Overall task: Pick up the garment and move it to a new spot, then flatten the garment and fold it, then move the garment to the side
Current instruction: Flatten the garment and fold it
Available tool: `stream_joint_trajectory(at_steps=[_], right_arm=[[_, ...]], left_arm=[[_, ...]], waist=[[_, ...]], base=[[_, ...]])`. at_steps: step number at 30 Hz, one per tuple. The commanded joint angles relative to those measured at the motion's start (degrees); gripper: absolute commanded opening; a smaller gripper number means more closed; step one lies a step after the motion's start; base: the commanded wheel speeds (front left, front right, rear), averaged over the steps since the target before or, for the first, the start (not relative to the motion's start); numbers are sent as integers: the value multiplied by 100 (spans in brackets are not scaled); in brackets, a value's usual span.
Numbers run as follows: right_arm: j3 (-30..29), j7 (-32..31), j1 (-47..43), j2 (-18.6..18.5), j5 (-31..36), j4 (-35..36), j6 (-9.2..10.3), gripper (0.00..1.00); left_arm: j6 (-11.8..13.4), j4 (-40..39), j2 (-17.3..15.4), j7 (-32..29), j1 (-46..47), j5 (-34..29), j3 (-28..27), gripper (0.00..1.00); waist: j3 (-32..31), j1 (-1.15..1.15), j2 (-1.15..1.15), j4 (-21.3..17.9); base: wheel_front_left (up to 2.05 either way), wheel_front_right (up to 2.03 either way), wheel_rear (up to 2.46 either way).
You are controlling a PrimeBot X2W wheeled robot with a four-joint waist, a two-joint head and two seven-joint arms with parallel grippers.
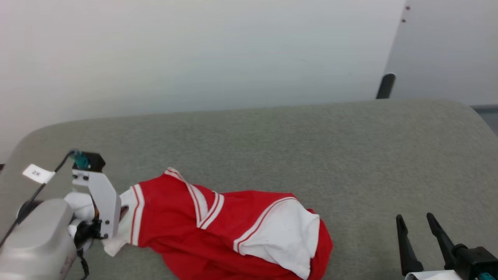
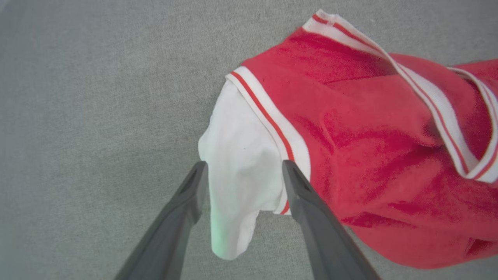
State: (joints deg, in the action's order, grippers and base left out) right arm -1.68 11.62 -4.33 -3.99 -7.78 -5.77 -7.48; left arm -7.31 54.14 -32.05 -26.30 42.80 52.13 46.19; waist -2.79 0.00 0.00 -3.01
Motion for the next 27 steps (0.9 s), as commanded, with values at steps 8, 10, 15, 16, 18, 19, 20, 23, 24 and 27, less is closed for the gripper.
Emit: stream_joint_trajectory(at_steps=[8, 10, 15, 16, 18, 19, 20, 23, 24, 27], right_arm=[[324, -336, -134, -113, -248, 67, -2, 100], [460, -439, -169, -176, -399, 63, -2, 100], [736, -745, -234, -290, -634, 52, -2, 100], [778, -824, -235, -311, -678, 54, -2, 100], [855, -993, -229, -346, -762, 67, -2, 100], [895, -1094, -227, -357, -789, 73, -2, 100], [931, -1192, -221, -375, -812, 91, -2, 100], [1004, -1540, -192, -426, -905, 142, -2, 100], [1028, -1665, -181, -437, -938, 167, -2, 100], [1009, -2013, -166, -490, -1006, 236, -2, 100]], left_arm=[[10, -450, -65, 1139, -129, -179, -65, 100], [83, -587, -52, 1508, -211, -195, -126, 100], [265, -968, -34, 2571, -562, -306, -253, 100], [308, -1039, -31, 2792, -659, -307, -294, 100], [430, -1187, -45, 3219, -830, -368, -354, 100], [477, -1262, -40, 3415, -939, -365, -378, 100], [522, -1324, -23, 3575, -1057, -338, -414, 100], [667, -1560, -43, 3934, -1337, -374, -515, 100], [723, -1652, -46, 4009, -1424, -393, -566, 100], [896, -1977, -21, 4120, -1714, -443, -787, 100]], waist=[[-375, 0, 0, 647], [-438, 0, 0, 765], [-557, 0, 0, 1020], [-571, 0, 0, 1060], [-603, 0, 0, 1140], [-614, 0, 0, 1174], [-626, 0, 0, 1211], [-635, 0, 0, 1309], [-630, 0, 0, 1341], [-605, 0, 0, 1434]], base=[[0, 0, 0], [0, 0, 0], [0, 0, 0], [0, 0, 0], [0, 0, 0], [0, 0, 0], [0, 0, 0], [0, 0, 0], [0, 0, 0], [0, 0, 0]])
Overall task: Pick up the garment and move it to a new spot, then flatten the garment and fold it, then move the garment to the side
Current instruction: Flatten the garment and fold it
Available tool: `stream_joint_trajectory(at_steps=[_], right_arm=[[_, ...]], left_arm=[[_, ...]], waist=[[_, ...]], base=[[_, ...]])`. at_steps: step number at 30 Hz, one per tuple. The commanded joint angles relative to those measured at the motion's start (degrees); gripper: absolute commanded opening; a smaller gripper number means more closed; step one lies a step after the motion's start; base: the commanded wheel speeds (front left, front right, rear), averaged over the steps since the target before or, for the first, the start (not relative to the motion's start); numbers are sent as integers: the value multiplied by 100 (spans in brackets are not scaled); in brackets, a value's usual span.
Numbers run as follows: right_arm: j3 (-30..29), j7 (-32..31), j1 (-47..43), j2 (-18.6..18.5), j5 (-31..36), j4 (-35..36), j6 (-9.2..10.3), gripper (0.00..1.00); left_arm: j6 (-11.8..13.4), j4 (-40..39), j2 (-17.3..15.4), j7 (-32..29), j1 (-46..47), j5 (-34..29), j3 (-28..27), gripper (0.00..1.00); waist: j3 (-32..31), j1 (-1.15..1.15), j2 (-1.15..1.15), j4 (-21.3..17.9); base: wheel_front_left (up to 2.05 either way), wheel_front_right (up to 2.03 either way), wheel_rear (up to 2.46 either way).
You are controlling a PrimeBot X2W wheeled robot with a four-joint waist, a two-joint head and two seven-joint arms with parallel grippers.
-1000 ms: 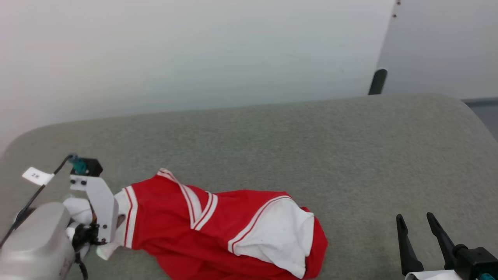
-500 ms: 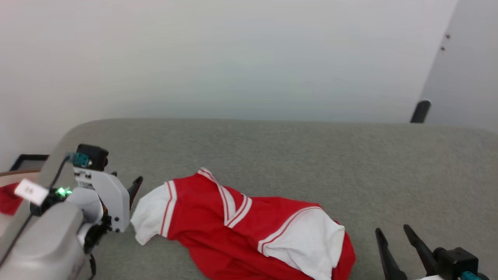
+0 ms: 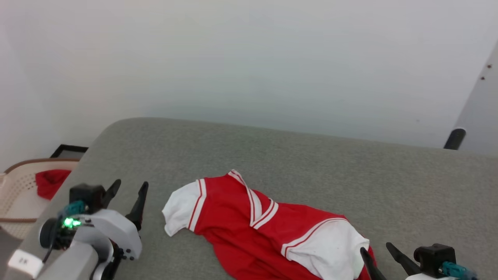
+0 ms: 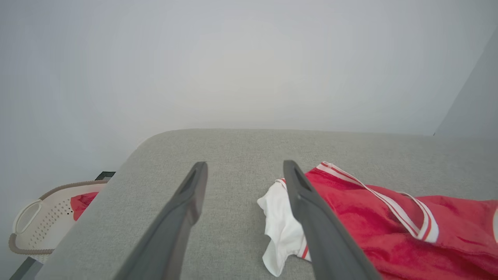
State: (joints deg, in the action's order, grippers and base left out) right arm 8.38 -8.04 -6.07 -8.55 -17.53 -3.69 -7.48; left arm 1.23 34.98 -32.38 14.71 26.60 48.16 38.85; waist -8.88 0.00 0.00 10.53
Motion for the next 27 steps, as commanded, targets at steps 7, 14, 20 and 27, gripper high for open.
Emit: stream_joint_trajectory(at_steps=[7, 14, 20, 27], right_arm=[[-107, -860, 79, -10, -141, 109, -2, 100], [-177, -1405, 171, 33, -92, 3, -2, 100], [-88, -1668, 236, 71, -85, -212, -2, 100], [41, -1841, 373, 53, -17, -583, -3, 24]], left_arm=[[380, -955, 159, 46, -782, -396, -797, 100], [335, -1339, 388, 48, -1089, -800, -1208, 100], [265, -1440, 639, 41, -1222, -1204, -1556, 100], [128, -1375, 870, 42, -1354, -1601, -1998, 100]], waist=[[163, 0, 0, 309], [356, 0, 0, 526], [514, 0, 0, 685], [622, 0, 0, 794]], base=[[0, 0, 0], [0, 0, 0], [0, 0, 0], [0, 0, 0]])
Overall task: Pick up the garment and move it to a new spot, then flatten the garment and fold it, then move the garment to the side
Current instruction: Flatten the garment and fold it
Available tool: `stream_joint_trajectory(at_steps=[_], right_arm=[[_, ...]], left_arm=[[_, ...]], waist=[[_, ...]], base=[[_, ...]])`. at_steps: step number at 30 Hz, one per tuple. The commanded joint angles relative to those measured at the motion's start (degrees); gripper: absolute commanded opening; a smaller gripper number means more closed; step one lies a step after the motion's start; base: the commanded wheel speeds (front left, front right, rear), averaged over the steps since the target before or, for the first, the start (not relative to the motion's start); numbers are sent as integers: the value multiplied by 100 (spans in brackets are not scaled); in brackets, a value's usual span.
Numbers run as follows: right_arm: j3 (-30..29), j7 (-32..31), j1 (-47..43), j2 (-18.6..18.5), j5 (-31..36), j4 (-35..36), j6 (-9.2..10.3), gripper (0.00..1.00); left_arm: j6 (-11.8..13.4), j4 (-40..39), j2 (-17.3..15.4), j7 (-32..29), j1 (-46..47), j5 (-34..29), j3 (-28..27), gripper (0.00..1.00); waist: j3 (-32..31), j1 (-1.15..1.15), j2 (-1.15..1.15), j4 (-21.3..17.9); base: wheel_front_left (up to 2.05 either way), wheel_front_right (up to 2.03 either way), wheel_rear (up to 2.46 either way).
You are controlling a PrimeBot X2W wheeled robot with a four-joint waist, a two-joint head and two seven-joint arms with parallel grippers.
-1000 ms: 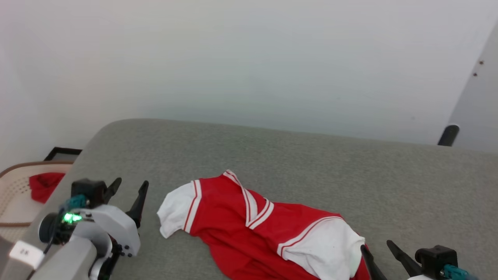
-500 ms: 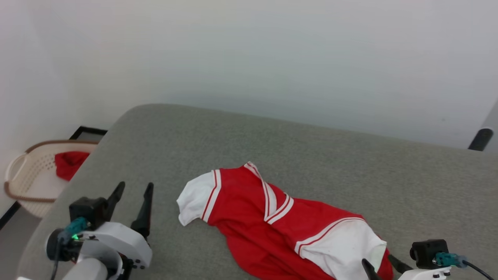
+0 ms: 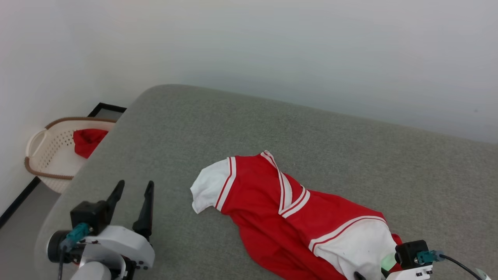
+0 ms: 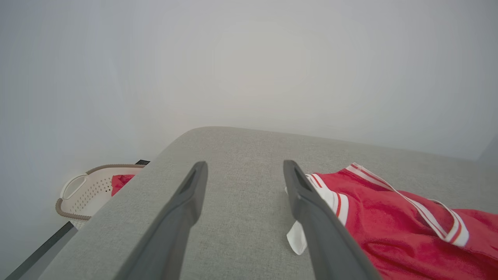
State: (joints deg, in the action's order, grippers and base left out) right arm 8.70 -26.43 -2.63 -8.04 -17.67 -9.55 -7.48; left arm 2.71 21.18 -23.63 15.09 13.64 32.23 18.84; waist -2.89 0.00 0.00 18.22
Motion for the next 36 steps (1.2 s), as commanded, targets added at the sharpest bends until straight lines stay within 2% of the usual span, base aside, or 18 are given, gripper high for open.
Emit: stream_joint_trajectory(at_steps=[1, 12, 24, 29, 36], right_arm=[[15, 12, 64, 6, -13, -29, -3, 0], [-201, -103, 253, -85, -58, 17, -3, 0], [-560, -612, 689, -300, -109, 543, -2, 0], [-695, -585, 1067, -440, -97, 373, -2, 0], [-828, -382, 1662, -591, -62, -259, -2, 0]], left_arm=[[-34, 9, 30, 3, -80, -74, -54, 100], [-124, -158, 469, 4, -538, -802, -998, 100], [-520, -302, 915, 3, -750, -1390, -1651, 100], [-653, -300, 1055, 3, -664, -1574, -1721, 100], [-824, -273, 1241, 3, -544, -1760, -1740, 100]], waist=[[33, 0, 0, 38], [37, 0, 0, 101], [39, 0, 0, 148], [83, 0, 0, 226], [229, 0, 0, 364]], base=[[0, 0, 0], [0, 0, 0], [0, 0, 0], [0, 0, 0], [0, 0, 0]])
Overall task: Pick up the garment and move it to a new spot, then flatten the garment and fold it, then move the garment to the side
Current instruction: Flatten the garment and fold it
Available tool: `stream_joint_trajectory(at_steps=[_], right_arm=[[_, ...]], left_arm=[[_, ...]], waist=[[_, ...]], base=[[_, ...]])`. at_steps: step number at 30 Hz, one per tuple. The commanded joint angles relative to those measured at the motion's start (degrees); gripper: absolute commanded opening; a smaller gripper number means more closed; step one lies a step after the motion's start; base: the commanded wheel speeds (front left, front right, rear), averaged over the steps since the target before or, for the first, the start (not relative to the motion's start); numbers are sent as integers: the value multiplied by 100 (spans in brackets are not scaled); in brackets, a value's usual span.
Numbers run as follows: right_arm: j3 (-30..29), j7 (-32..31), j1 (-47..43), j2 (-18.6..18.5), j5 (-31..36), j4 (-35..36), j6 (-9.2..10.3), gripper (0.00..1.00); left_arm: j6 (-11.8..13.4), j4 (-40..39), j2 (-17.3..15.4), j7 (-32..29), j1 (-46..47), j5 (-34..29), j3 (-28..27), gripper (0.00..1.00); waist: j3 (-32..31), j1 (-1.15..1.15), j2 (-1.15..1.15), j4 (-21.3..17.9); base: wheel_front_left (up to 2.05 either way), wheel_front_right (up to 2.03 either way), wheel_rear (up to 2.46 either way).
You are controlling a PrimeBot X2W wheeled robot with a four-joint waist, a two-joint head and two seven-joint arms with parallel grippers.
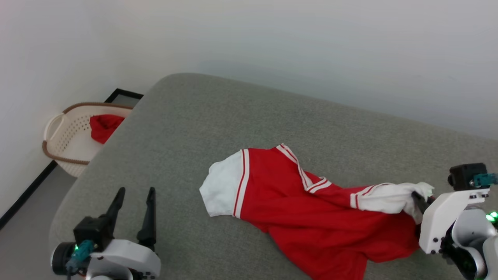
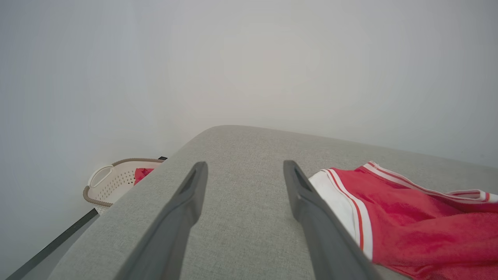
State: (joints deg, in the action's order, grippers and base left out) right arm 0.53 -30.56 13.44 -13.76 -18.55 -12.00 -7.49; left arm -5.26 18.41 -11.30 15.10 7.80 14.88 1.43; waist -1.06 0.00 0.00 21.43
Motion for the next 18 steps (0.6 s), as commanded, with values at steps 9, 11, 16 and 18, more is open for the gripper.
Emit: stream_joint_trajectory(at_steps=[9, 11, 16, 18], right_arm=[[-67, 514, 716, -164, 132, -1234, -1, 58], [-4, 611, 835, -179, 89, -1511, -1, 100], [251, 767, 1036, -246, -55, -1827, -1, 100], [349, 831, 1046, -277, -86, -1814, -1, 100]], left_arm=[[-139, 37, 266, 2, 189, -187, 50, 100], [-160, 42, 294, 2, 223, -205, 29, 100], [-184, 48, 334, 2, 207, -254, -70, 100], [-186, 54, 330, 2, 168, -273, -120, 100]], waist=[[309, 0, 0, 196], [343, 0, 0, 198], [355, 0, 0, 139], [323, 0, 0, 92]], base=[[0, 0, 0], [0, 0, 0], [0, 0, 0], [0, 0, 0]])
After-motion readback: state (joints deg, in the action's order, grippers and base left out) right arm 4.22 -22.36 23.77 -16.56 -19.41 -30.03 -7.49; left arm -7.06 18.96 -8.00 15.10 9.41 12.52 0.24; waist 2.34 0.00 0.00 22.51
